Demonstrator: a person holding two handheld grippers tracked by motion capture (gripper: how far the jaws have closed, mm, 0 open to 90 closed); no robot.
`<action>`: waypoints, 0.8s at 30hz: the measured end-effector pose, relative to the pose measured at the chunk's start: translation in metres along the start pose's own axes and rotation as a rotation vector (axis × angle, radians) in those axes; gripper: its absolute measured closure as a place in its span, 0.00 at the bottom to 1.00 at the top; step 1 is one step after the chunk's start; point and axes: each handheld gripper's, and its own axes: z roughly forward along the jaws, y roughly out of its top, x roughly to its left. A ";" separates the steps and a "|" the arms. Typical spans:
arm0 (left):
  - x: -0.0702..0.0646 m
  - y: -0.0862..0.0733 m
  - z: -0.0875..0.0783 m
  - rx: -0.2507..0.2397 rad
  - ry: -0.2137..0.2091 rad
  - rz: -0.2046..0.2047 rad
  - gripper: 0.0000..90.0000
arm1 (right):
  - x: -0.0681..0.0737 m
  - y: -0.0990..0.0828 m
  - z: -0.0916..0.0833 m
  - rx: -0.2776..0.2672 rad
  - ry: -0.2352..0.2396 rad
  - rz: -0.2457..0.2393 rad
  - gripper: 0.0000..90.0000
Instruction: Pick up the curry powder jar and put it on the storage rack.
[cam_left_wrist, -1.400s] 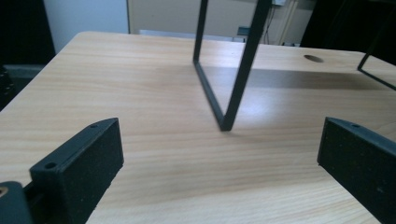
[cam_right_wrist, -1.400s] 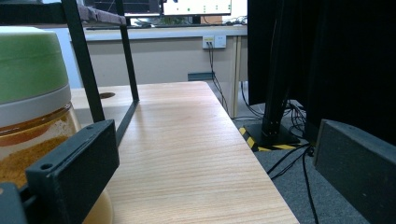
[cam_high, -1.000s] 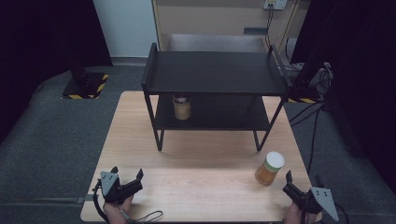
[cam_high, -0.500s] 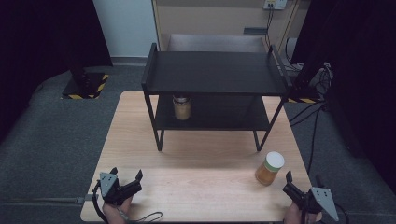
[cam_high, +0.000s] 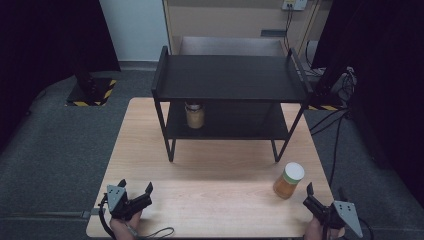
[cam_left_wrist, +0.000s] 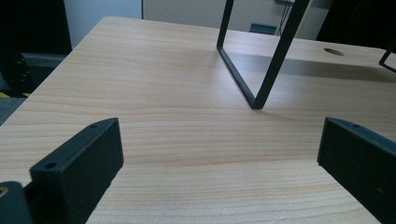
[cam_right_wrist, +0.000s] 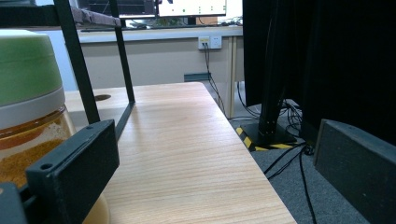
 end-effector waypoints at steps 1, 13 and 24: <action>0.000 0.000 0.000 -0.001 -0.001 -0.001 0.00 | 0.000 0.000 0.000 0.001 0.001 0.000 0.01; 0.003 -0.001 0.000 -0.006 -0.017 -0.004 0.00 | -0.002 0.001 -0.006 0.009 0.051 -0.008 0.01; 0.002 -0.001 0.000 -0.003 -0.018 0.002 0.00 | 0.011 0.004 -0.016 0.002 0.072 -0.021 0.01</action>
